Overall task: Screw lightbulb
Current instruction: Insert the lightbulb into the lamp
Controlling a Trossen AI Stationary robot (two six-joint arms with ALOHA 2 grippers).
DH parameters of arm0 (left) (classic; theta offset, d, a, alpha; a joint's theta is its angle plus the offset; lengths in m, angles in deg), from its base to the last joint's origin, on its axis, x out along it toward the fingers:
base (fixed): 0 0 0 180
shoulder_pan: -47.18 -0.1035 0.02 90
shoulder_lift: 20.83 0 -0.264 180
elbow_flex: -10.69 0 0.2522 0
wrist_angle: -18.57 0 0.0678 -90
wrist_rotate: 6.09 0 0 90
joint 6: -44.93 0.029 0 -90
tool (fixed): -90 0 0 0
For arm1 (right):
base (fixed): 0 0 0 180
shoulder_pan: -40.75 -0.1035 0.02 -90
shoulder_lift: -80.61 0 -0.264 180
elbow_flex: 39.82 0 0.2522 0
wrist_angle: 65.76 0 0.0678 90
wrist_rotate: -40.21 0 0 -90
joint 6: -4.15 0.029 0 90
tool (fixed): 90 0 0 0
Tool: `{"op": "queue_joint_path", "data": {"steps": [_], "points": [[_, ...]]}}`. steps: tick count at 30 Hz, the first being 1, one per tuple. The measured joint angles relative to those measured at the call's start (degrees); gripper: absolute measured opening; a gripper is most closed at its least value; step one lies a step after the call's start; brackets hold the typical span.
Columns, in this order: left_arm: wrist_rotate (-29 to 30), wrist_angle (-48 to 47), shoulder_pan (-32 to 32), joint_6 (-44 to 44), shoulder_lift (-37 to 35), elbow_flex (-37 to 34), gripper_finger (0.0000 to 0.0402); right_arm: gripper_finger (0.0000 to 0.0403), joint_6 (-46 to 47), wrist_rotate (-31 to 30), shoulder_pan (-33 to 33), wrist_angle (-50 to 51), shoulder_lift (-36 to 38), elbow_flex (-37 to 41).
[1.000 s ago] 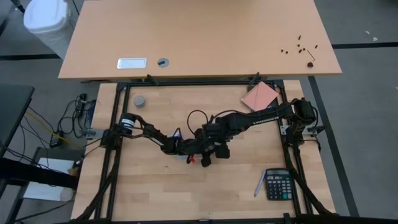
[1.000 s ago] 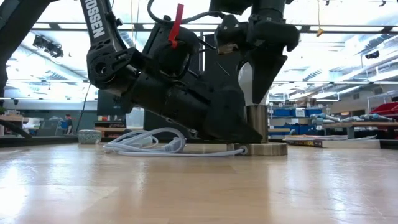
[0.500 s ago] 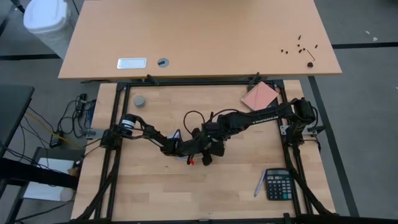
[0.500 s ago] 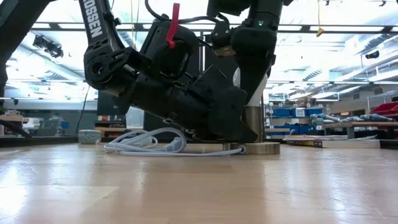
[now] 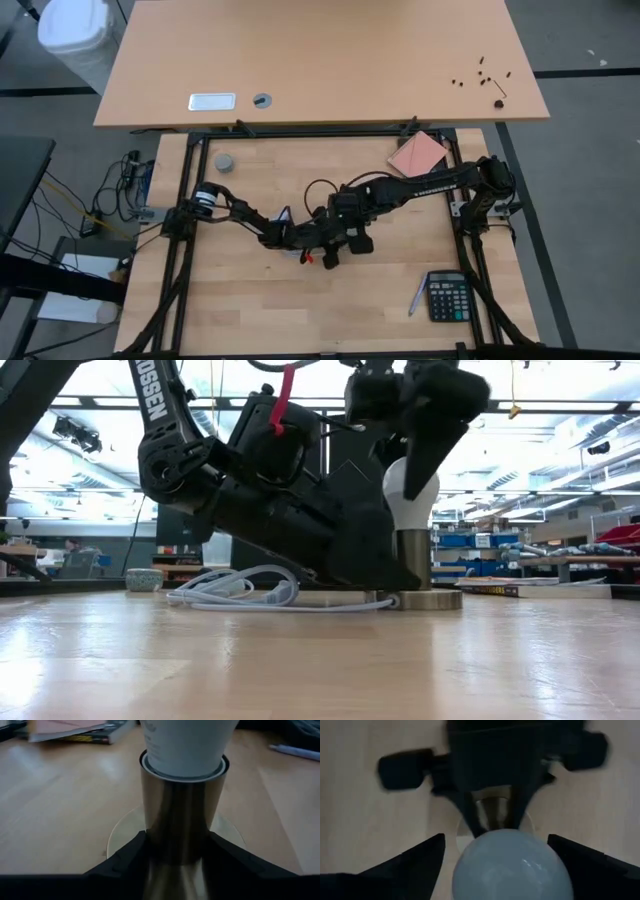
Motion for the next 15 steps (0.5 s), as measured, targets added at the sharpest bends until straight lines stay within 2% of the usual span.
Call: {"op": "queue_joint_path", "data": {"steps": [6, 15], "points": [[-7.61, -1.22, -0.1, 3.19, -0.21, 0.12, 0.0193, 0.0397, -11.37, 5.29, -1.59, 2.89, 0.0, 0.0], [-19.93, -1.33, -1.18, 6.3, -0.21, 0.15, 0.0193, 0.0392, -28.57, 4.41, -4.48, 3.14, 0.0, -0.02]]}}
